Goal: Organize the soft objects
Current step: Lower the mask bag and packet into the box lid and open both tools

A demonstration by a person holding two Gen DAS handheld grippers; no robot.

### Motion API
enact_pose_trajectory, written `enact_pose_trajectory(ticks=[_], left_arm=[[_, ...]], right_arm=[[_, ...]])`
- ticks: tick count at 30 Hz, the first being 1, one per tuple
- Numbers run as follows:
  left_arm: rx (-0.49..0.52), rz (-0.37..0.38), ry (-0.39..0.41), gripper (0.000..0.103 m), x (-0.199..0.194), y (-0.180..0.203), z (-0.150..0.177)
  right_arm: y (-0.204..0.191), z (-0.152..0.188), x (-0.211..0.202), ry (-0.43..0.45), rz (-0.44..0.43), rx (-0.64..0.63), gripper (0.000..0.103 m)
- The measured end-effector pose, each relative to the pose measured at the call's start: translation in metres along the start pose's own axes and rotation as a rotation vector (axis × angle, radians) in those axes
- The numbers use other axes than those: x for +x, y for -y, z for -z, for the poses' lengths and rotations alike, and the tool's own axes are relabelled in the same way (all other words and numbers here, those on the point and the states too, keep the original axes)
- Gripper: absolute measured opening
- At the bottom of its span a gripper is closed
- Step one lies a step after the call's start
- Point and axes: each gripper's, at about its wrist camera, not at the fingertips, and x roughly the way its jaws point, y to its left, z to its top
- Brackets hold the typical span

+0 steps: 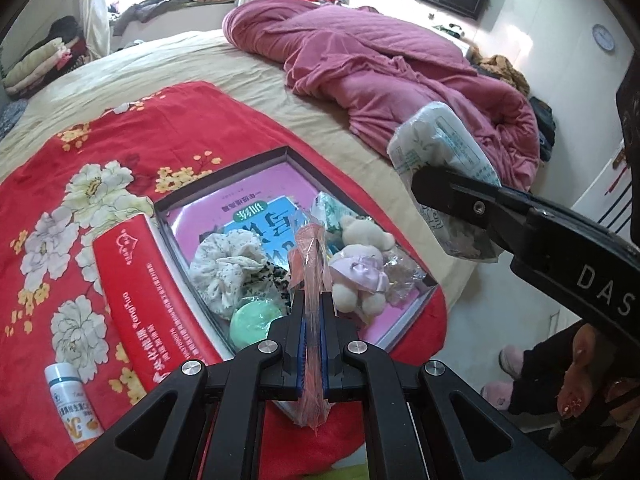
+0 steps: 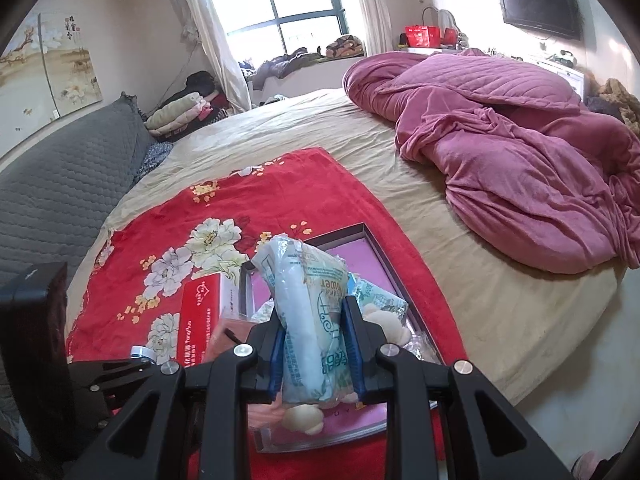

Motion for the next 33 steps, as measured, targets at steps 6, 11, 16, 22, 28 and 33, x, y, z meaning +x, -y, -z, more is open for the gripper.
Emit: enact_pose_trajectory(ticks=[6, 11, 16, 22, 28, 33], left_arm=[[0.013, -0.018, -0.028, 0.005, 0.022, -0.004, -0.002], [0.010, -0.017, -0.051, 0.005, 0.039, -0.010, -0.002], [0.001, -0.021, -0.065, 0.005, 0.053, -0.017, -0.003], [-0.009, -0.029, -0.074, 0.005, 0.066, -0.024, -0.003], [-0.017, -0.027, -0.085, 0.006, 0.072, -0.031, -0.002], [-0.009, -0.034, -0.082, 0.006, 0.073, -0.030, -0.002]], right_arm=[[0.007, -0.001, 0.022, -0.029, -0.019, 0.019, 0.026], [0.009, 0.000, 0.041, -0.061, -0.040, 0.019, 0.026], [0.018, 0.001, 0.058, -0.090, -0.116, 0.076, 0.026], [0.029, 0.008, 0.087, -0.164, -0.206, 0.160, 0.026], [0.031, 0.016, 0.115, -0.211, -0.180, 0.173, 0.026], [0.033, 0.021, 0.128, -0.222, -0.124, 0.168, 0.026]])
